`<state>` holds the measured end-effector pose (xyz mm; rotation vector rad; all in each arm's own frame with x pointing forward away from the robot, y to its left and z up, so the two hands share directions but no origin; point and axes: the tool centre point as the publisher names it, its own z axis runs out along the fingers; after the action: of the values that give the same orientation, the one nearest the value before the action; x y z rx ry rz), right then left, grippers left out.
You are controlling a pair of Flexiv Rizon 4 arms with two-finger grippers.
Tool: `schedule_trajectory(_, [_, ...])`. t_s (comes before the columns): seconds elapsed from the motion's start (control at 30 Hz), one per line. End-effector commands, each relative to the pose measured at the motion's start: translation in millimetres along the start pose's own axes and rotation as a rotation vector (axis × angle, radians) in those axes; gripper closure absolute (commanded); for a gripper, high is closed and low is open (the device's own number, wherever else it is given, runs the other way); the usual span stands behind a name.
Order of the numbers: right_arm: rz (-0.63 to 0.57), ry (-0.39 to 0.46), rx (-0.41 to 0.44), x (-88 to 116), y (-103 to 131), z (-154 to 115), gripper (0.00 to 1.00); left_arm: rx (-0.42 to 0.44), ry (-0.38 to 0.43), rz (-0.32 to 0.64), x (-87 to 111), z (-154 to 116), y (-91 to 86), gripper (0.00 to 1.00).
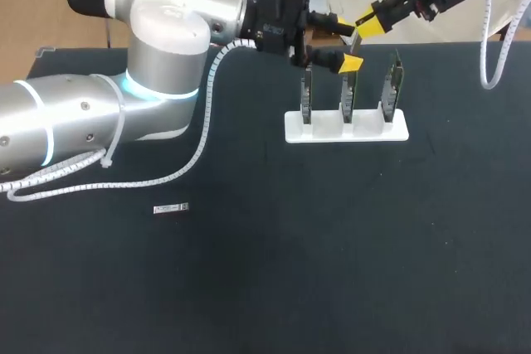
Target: Pick up the optical module with the left hand, and insert it into the network port with the right hand.
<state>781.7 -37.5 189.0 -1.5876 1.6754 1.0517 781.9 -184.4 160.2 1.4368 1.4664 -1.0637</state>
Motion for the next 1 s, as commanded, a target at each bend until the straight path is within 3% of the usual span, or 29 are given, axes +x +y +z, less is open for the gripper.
schedule_trajectory(0.03, [-0.003,-0.003,0.003,1,1,0,1.0,-0.013,0.02,-0.004,-1.7,-5,-0.3,0.0])
schedule_trajectory(0.53, [-0.003,-0.006,0.005,1,0,0,1.0,-0.048,0.133,-0.013,7.2,-24,-5.0,0.0])
schedule_trajectory(1.0, [-0.001,-0.006,0.01,2,-2,-1,1.0,-0.018,0.194,0.003,11.8,-18,-1.0,0.0])
